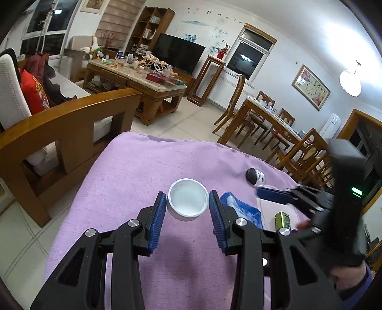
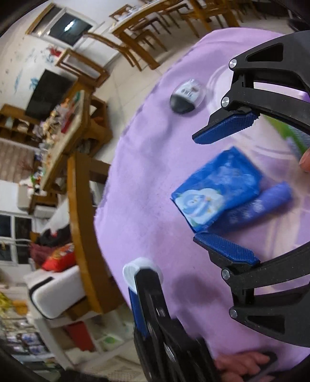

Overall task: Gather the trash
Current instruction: 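Grasp the small white cup with the left tool while the right tool grasps the blue wipes packet, then carry the white cup and blue packet over the black bin and open both tools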

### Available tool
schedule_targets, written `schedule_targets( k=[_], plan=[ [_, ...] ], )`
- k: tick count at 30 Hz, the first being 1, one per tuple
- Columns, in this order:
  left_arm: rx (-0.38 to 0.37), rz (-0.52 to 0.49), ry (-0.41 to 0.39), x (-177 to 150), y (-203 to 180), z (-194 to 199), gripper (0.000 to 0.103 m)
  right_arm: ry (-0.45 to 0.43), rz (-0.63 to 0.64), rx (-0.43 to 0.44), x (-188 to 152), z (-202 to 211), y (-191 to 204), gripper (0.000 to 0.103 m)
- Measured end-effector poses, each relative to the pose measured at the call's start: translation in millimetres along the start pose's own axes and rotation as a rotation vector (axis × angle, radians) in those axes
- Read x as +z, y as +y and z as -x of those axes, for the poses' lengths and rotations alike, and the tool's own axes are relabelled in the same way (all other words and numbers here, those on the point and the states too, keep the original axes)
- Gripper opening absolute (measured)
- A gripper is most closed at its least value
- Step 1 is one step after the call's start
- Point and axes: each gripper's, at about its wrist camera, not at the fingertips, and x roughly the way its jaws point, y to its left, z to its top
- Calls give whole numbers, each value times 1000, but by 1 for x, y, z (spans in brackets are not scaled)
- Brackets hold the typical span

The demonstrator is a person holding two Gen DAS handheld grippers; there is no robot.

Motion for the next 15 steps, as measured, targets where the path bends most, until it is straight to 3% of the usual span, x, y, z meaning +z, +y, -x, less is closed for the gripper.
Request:
schedule_targets(
  k=[2,6,15],
  plan=[
    [-11,0,-3,0,0,1,37,42,-34,39,5,-12,-5,53],
    [-27,-4,3,1,-1,-2,37,56,-103,91,8,-15,-11,52],
    [-32,-64,-29,0,-11,1,37,-140,-270,147,-17,55,-25,52]
  ],
)
